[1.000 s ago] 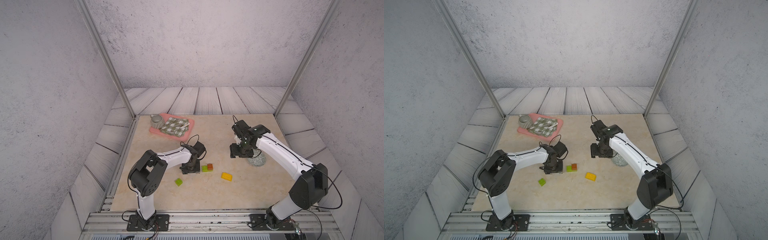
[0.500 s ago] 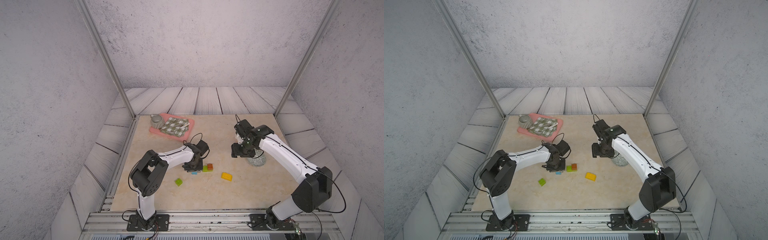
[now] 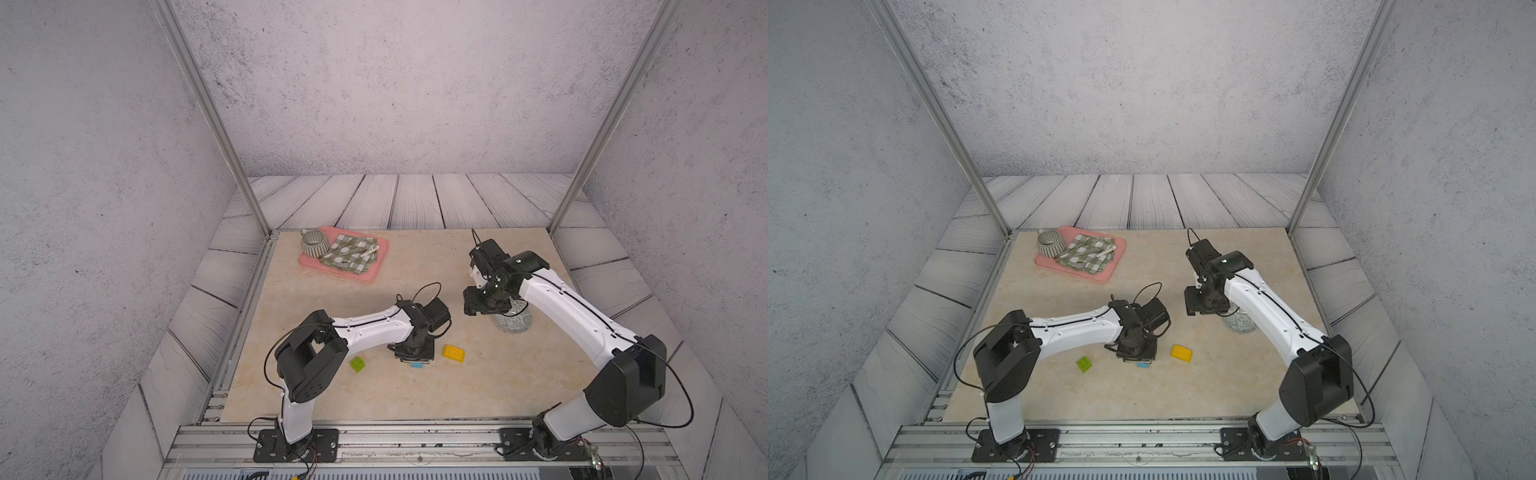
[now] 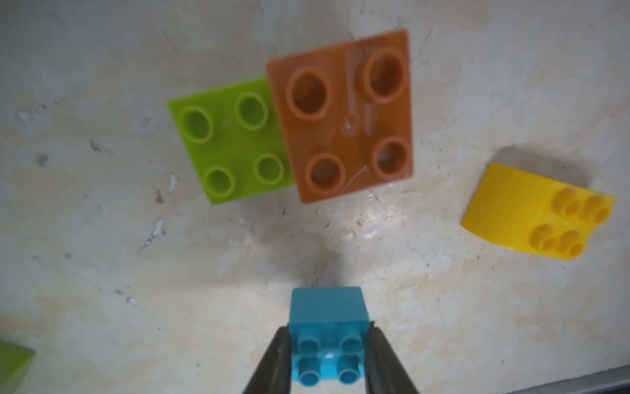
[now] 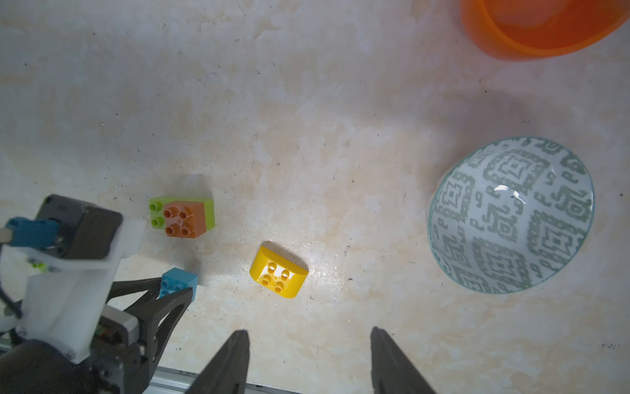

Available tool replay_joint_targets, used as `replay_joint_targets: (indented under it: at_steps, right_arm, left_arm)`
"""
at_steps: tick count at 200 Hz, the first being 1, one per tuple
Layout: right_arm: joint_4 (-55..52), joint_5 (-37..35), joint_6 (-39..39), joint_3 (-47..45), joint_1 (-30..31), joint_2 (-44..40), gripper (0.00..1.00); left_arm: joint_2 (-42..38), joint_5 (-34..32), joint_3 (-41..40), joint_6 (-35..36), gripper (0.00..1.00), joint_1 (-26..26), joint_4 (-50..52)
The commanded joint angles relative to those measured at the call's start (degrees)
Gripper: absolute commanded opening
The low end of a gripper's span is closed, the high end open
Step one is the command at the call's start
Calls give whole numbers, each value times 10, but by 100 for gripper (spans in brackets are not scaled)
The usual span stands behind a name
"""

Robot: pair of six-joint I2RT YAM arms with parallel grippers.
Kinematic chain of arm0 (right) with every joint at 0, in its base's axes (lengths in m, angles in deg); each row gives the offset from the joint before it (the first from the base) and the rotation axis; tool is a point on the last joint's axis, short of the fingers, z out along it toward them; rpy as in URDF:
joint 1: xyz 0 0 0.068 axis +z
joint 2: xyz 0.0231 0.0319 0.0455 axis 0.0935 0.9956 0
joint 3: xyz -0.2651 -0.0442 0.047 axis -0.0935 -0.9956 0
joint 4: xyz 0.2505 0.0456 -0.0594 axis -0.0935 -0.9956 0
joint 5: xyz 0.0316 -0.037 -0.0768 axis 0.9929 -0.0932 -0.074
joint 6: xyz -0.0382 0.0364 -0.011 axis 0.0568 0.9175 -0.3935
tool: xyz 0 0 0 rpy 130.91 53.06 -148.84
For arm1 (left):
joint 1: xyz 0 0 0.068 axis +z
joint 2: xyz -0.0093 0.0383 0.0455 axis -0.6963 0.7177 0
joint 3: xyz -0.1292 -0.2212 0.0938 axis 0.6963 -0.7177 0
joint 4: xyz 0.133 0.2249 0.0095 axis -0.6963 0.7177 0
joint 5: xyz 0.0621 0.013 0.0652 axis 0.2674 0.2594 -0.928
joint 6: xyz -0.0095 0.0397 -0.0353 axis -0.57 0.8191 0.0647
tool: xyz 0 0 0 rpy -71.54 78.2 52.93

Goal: Assemble the letter s with lego
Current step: Place the lego brick at the center of the board, then pick up the lego brick from the center of the board.

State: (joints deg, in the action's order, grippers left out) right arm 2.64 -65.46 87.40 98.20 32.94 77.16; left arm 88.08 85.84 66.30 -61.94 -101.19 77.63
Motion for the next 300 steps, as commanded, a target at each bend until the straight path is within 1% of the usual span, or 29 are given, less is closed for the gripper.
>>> replay_joint_targets:
  at_steps: [1, 36, 42, 55, 61, 71, 82, 99, 126, 147, 159, 171, 182, 198, 210, 234, 264, 300]
  right_arm:
    - [1, -13, -14, -11, -2, -19, 60]
    - [7, -13, -30, -19, -2, -27, 59]
    - [8, -15, -34, -21, -2, -28, 58]
    - [17, -20, -47, -30, -1, -37, 57]
    - [26, -21, -60, -37, -1, -45, 57]
    - [45, -22, -87, -51, 0, -62, 59]
    - [70, -20, -121, -70, -1, -85, 63]
    - [107, -13, -187, -98, 0, -118, 64]
    - [141, 30, -304, -132, 7, -144, 60]
    - [119, 72, -369, -130, 29, -111, 60]
    - [96, 74, -411, -128, 64, -77, 60]
    - [81, 57, -444, -132, 102, -41, 61]
    - [79, 47, -454, -137, 123, -13, 60]
    - [95, 64, -461, -152, 132, 7, 59]
    - [111, 73, -468, -163, 135, 13, 59]
    - [126, 58, -474, -178, 136, 30, 59]
    - [154, 44, -479, -193, 136, 59, 61]
    - [211, 2, -482, -217, 135, 82, 65]
  left_arm:
    - [15, -3, 15, -11, 37, 1, 1]
    - [28, -1, 28, -10, 40, 1, 0]
    - [28, 0, 29, -11, 44, 1, 0]
    - [17, 8, 24, -12, 57, 1, -11]
    - [7, 12, 18, -15, 62, 0, -18]
    - [-14, 13, 12, -14, 65, 1, -22]
    - [-40, 2, 12, -11, 67, 3, -14]
    - [-80, -15, 23, -2, 68, 12, 17]
    - [-153, -49, 39, 14, 66, 44, 67]
    - [-206, -68, 40, 36, 63, 88, 89]
    - [-236, -76, 31, 56, 63, 119, 90]
    - [-259, -80, 20, 78, 63, 152, 82]
    - [-273, -80, 9, 96, 63, 181, 74]
    - [-282, -62, -6, 114, 63, 220, 61]
    - [-285, -53, -15, 123, 63, 238, 54]
    - [-289, -40, -27, 136, 63, 255, 41]
    - [-280, -22, -38, 139, 63, 265, 20]
    - [-275, -9, -40, 143, 63, 273, 11]
